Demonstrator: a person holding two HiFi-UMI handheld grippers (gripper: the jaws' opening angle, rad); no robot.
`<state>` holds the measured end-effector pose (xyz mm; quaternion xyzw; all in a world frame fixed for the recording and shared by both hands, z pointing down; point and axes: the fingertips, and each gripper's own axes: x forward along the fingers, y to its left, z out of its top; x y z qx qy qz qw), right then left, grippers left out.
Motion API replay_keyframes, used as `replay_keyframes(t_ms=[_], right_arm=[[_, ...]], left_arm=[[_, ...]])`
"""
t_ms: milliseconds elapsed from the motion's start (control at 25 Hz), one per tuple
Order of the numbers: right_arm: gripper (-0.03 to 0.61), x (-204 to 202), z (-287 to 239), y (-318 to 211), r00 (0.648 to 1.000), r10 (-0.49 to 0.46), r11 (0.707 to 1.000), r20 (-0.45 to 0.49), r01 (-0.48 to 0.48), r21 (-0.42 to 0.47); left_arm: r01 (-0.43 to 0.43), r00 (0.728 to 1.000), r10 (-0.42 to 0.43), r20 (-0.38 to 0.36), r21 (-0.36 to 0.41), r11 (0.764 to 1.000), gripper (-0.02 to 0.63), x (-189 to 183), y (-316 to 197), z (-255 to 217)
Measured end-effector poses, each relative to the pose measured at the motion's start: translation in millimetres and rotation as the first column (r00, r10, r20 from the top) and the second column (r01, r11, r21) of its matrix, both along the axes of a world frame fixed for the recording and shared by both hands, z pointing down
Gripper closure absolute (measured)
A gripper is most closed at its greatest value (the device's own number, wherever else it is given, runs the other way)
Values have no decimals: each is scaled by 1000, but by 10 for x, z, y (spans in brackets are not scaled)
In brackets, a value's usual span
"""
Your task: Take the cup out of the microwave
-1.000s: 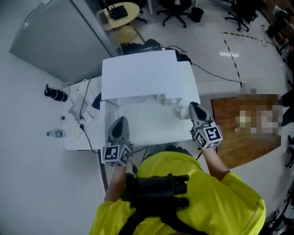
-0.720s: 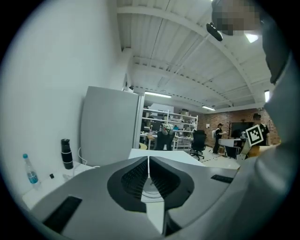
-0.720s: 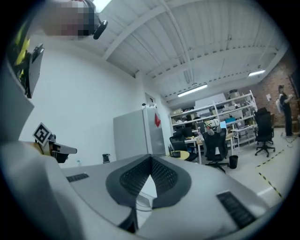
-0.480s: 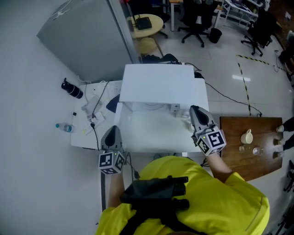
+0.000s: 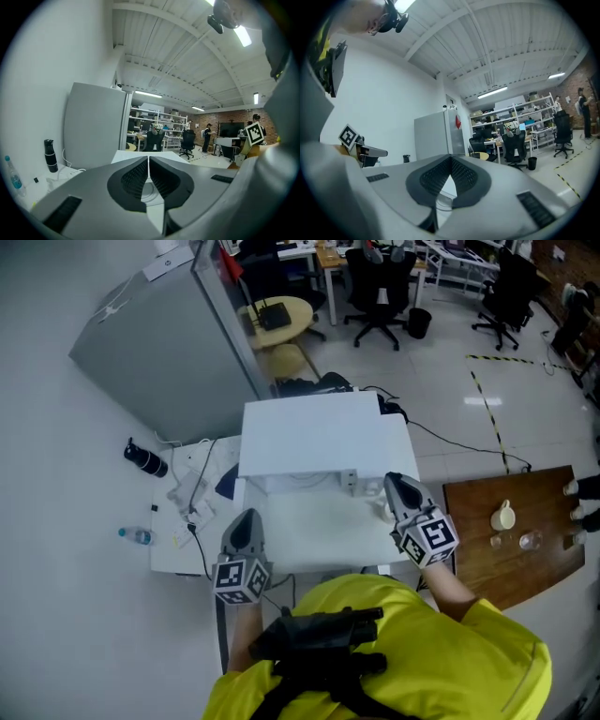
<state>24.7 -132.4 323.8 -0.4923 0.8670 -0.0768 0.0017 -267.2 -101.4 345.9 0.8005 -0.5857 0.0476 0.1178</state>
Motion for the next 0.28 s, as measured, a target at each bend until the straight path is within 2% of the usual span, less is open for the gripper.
replay_keyframes(t_ms=[120, 280], right_arm=[[575, 55, 45, 90, 1000, 16, 1000, 2, -16, -7], [575, 109, 136, 206, 1000, 25, 999, -3, -25, -37]], left_arm=[[-25, 999, 26, 24, -22, 999, 607, 69, 45, 79], [-18, 999, 19, 47, -30, 999, 607, 56, 110, 94]])
